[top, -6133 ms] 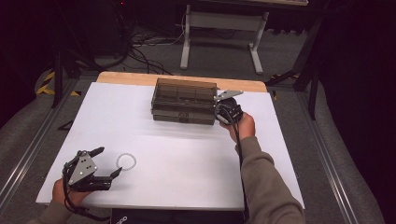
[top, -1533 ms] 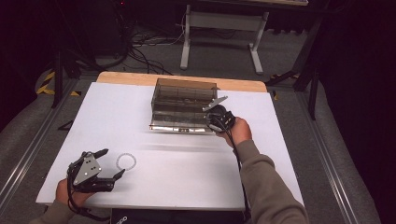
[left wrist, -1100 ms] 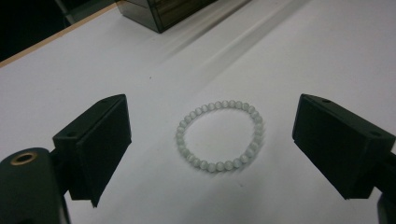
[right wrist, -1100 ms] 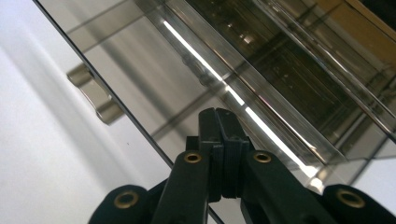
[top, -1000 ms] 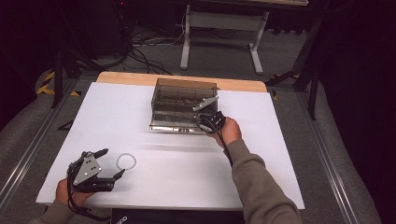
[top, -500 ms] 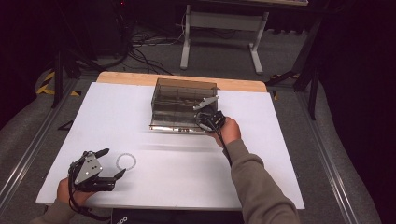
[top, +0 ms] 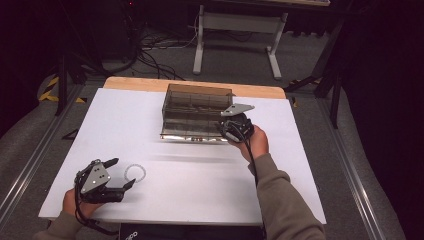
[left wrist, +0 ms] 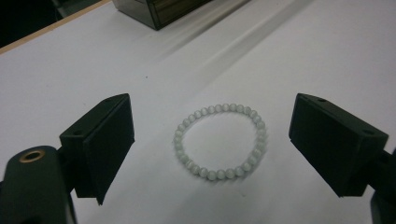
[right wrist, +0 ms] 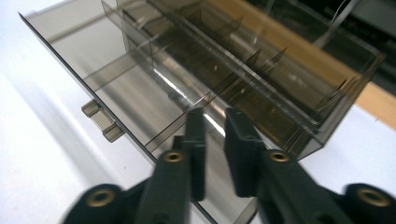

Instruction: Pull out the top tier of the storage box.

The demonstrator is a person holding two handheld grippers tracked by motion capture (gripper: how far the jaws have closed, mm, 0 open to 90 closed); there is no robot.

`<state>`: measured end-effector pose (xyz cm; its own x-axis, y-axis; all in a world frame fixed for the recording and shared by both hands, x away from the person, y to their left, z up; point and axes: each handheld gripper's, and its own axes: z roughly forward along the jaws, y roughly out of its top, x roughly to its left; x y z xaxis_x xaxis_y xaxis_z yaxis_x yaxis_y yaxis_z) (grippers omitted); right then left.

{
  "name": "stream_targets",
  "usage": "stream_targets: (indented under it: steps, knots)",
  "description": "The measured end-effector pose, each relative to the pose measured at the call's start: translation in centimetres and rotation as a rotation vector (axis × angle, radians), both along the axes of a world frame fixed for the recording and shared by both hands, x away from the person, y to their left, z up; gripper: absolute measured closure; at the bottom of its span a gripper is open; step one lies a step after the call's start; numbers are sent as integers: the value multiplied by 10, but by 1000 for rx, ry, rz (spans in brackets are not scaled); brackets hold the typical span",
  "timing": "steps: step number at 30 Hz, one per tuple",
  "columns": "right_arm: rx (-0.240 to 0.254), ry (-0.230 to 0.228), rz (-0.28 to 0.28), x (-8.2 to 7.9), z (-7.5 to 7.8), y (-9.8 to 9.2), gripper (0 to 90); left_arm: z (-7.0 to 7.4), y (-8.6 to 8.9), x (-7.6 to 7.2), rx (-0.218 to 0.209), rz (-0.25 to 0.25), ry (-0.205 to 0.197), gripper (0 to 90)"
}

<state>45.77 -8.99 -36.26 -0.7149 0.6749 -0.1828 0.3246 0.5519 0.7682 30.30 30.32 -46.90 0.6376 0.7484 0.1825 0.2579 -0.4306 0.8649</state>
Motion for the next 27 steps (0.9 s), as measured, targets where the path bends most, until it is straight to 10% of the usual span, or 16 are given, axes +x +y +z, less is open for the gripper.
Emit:
stream_targets:
  steps: [9, 18, 27]
  knots:
    - [51, -88, 0, -16, 4, -14, 625, 2, -3, 6, -6, -14, 11, 156]
    - [174, -175, -36, -45, 0, -33, 244, 1, -8, 7, 20, -37, 40, 164]
    - [271, -225, -54, -68, -8, -59, 156, -4, -12, 6, 49, -62, 90, 209]
